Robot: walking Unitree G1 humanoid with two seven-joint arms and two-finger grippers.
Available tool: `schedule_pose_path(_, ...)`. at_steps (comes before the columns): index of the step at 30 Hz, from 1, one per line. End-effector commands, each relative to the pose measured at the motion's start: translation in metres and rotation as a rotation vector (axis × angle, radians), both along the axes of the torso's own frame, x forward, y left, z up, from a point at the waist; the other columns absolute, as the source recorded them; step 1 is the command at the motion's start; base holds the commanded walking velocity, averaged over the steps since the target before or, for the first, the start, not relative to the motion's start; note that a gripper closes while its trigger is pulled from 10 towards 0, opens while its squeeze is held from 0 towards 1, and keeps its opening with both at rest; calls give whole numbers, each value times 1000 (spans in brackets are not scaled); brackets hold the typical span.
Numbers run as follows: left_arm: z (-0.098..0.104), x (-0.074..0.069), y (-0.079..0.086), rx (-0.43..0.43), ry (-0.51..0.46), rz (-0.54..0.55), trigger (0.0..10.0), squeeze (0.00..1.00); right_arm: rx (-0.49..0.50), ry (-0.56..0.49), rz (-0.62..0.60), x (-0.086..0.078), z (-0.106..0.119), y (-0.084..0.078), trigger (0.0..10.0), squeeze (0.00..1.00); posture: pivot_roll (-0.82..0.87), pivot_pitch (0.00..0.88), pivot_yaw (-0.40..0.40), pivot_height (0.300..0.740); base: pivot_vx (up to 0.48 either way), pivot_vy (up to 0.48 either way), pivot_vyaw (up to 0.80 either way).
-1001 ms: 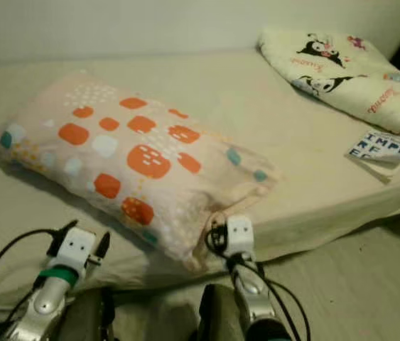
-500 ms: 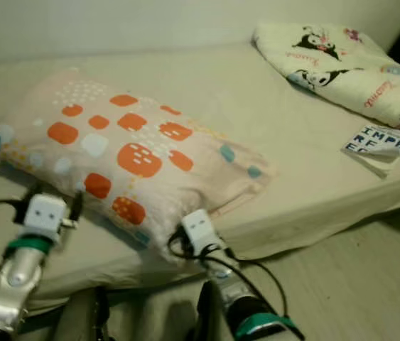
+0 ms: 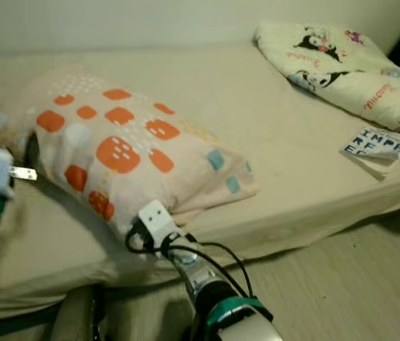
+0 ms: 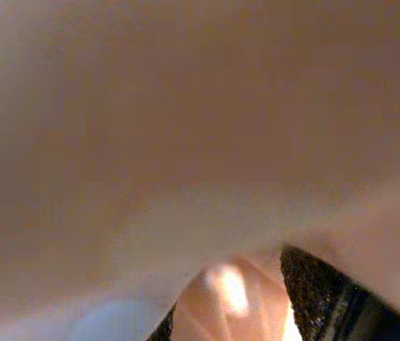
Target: Clean up the room
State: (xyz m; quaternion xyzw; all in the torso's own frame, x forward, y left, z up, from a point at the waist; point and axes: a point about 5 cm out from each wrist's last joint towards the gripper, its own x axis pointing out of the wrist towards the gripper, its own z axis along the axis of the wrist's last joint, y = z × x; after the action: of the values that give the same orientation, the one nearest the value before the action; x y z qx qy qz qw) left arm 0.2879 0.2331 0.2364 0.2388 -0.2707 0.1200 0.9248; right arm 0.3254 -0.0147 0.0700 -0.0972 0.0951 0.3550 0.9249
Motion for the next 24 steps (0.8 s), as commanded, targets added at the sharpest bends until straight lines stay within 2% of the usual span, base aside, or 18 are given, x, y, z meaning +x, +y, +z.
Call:
schedule_pose_path(1, 19, -2, 1, 19, -35, 2, 10000, 0, 381, -8, 286, -38, 64, 116, 10000, 0, 184, 127, -62, 581, 0, 0, 0)
schedule_pose_path(4, 19, -2, 1, 19, -35, 2, 10000, 0, 381, -8, 286, -38, 64, 116, 10000, 0, 184, 127, -62, 581, 0, 0, 0)
schedule_pose_path(5, 43, -3, 1, 34, -103, 6, 10000, 0, 548, 19, 407, -45, 88, 124, 10000, 0, 178, 132, -62, 581, 0, 0, 0)
schedule_pose_path(8, 43, -3, 1, 34, -103, 6, 10000, 0, 548, 19, 407, -45, 88, 124, 10000, 0, 178, 132, -62, 581, 0, 0, 0)
schedule_pose_path(9, 52, -2, -12, 47, -105, -52, 10000, 0, 607, 61, 503, -40, 80, 79, 10000, 0, 164, 128, -65, 581, 0, 0, 0)
schedule_pose_path(10, 52, -2, -12, 47, -105, -52, 10000, 0, 607, 61, 503, -40, 80, 79, 10000, 0, 164, 128, -65, 581, 0, 0, 0)
schedule_pose_path(11, 49, 0, -25, 34, -73, -115, 10000, 0, 589, 116, 582, -47, 61, 27, 10000, 0, 154, 128, -66, 581, 0, 0, 0)
schedule_pose_path(14, 49, 0, -25, 34, -73, -115, 10000, 0, 589, 116, 582, -47, 61, 27, 10000, 0, 154, 128, -66, 581, 0, 0, 0)
schedule_pose_path(15, 35, 4, -42, 17, 3, -199, 10000, 0, 440, 191, 567, -60, 23, -30, 10000, 0, 129, 127, -66, 581, 0, 0, 0)
schedule_pose_path(17, 35, 4, -42, 17, 3, -199, 10000, 0, 440, 191, 567, -60, 23, -30, 10000, 0, 129, 127, -66, 581, 0, 0, 0)
schedule_pose_path(18, 19, 6, -56, -17, 78, -272, 10000, 0, 272, 258, 482, -72, -12, -81, 10000, 0, 112, 125, -60, 581, 0, 0, 0)
schedule_pose_path(19, 5, 9, -67, -65, 146, -327, 10000, 0, 124, 282, 320, -76, -40, -124, 10000, 0, 97, 124, -53, 581, 0, 0, 0)
schedule_pose_path(20, -7, 11, -76, -97, 199, -369, 10000, 0, 24, 281, 156, -77, -58, -154, 10000, 0, 92, 122, -51, 581, 0, 0, 0)
schedule_pose_path(21, -7, 11, -76, -97, 199, -369, 10000, 0, 24, 281, 156, -77, -58, -154, 10000, 0, 92, 122, -51, 581, 0, 0, 0)
schedule_pose_path(22, -14, 13, -83, -123, 240, -397, 10000, 0, -5, 246, -29, -70, -63, -173, 10000, 0, 79, 117, -40, 581, 0, 0, 0)
schedule_pose_path(23, -14, 13, -83, -123, 240, -397, 10000, 0, -5, 246, -29, -70, -63, -173, 10000, 0, 79, 117, -40, 581, 0, 0, 0)
schedule_pose_path(24, -21, 15, -89, -148, 281, -427, 10000, 0, -11, 179, -242, -58, -58, -188, 10000, 0, 76, 115, -37, 581, 0, 0, 0)
